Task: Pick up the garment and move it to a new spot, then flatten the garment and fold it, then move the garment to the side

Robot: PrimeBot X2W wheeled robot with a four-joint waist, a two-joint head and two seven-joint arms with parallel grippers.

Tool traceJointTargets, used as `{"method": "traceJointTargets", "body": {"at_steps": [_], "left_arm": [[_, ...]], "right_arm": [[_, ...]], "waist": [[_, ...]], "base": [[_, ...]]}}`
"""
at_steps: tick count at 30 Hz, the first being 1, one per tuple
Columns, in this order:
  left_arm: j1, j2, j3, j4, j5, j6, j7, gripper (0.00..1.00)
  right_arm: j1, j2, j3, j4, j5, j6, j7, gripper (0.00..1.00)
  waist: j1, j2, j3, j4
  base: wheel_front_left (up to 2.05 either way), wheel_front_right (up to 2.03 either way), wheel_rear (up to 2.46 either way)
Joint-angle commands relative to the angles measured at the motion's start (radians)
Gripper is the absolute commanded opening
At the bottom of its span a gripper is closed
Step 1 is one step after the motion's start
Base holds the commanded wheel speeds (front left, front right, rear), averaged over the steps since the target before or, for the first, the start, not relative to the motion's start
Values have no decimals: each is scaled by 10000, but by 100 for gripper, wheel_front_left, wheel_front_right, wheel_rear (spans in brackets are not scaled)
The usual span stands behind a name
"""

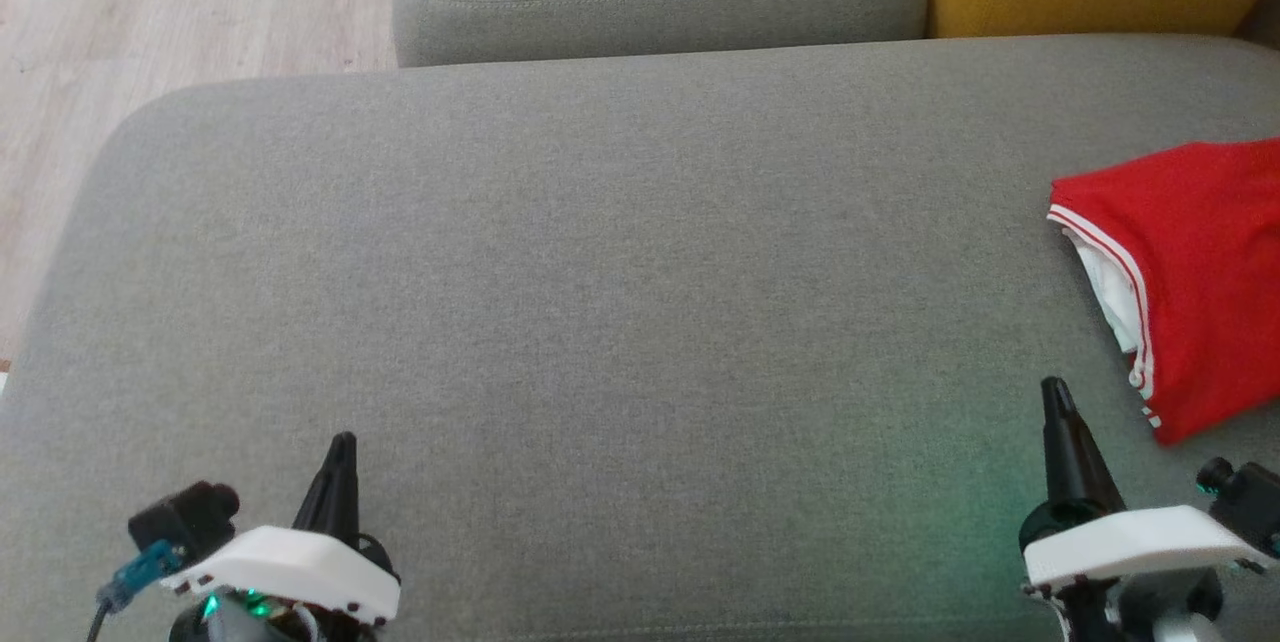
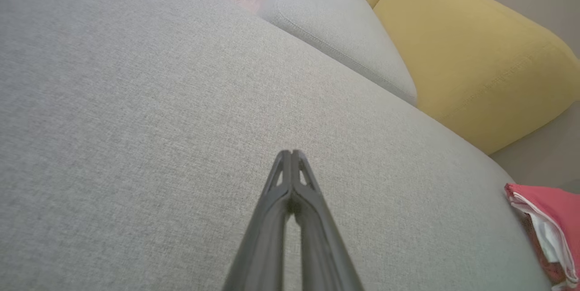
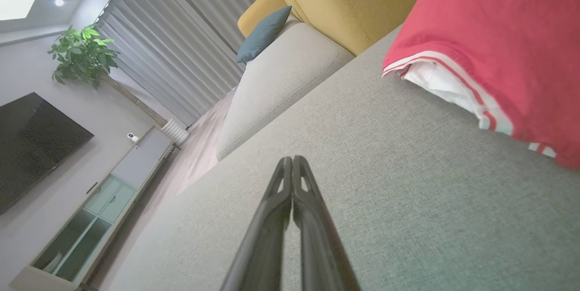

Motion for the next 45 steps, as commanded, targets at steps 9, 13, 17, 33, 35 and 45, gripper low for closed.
{"method": "traceJointTargets", "body": {"at_steps": [9,13,17,33,35,45], "left_arm": [[-689,-115,700,-172,-1325,-440,304,0],[-738,-178,860,-136,-1757,-569,411,0],[-776,-226,982,-109,-2083,-665,493,0],[-978,-492,1642,40,-3811,-1182,939,0],[-1003,-526,1726,58,-4026,-1247,996,0],[-1130,-699,2148,153,-5098,-1570,1283,0]], "right_arm": [[-682,-251,-46,-122,1452,15,145,0],[-753,-260,-80,-57,1915,17,190,0],[-807,-265,-106,-7,2264,17,224,0],[-1094,-286,-259,258,4114,22,420,0],[-1130,-287,-280,291,4345,22,445,0],[-1311,-293,-386,457,5492,25,576,0]], "waist": [[0,-1,-7,-8],[0,-1,-10,-10],[0,-1,-12,-12],[0,-1,-23,-24],[0,-1,-25,-25],[0,-1,-32,-32]], "base": [[0,0,0],[0,0,0],[0,0,0],[0,0,0],[0,0,0],[0,0,0]]}}
